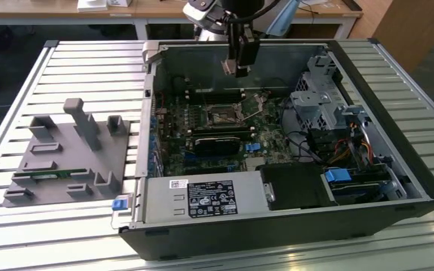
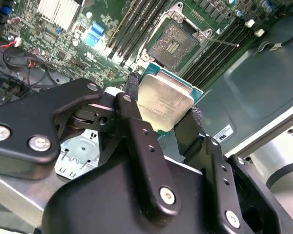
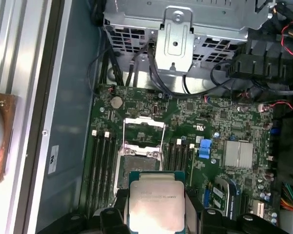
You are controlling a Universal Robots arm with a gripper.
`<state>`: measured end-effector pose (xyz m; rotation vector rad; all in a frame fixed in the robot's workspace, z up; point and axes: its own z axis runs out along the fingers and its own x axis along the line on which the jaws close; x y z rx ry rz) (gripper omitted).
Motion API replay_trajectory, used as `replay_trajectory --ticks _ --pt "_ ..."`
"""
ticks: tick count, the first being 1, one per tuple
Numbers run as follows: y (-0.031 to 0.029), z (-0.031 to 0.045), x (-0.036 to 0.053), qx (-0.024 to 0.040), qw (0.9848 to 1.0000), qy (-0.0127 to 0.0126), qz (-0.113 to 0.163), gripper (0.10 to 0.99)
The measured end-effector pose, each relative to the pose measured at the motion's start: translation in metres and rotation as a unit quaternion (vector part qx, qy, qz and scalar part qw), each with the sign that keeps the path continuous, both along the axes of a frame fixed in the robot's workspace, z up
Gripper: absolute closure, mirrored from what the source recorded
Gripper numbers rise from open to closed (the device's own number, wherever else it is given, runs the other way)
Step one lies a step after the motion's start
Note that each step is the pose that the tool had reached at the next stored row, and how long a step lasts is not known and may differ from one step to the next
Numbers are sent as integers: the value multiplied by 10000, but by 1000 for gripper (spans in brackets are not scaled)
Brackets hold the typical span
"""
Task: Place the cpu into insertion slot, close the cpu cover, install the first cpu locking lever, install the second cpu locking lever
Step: 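Place the cpu into insertion slot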
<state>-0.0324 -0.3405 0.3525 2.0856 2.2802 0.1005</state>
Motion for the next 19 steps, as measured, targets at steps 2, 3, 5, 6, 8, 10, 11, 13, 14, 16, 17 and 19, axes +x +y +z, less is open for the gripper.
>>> replay_trajectory --ticks 2,3,5,6,8,10,11,13,14,16,17,19 --pt "1 -24 0 -1 10000 4 -25 545" --pt "1 -34 0 -1 10000 5 -26 545" --pt "1 -53 -1 -1 10000 8 -27 545" --pt "2 -64 -1 -1 10000 11 -27 545" --pt "1 -87 0 -1 10000 15 -26 545" --pt "1 -106 0 -1 10000 20 -26 545" --pt "1 -114 0 -1 10000 22 -26 545" --pt "2 -127 0 -1 10000 23 -26 545" --pt "2 -133 0 -1 10000 23 -26 545" --pt "2 -146 0 -1 10000 23 -26 545" --pt "1 -151 0 -1 10000 23 -26 545" --pt "1 -161 0 -1 10000 23 -26 545"
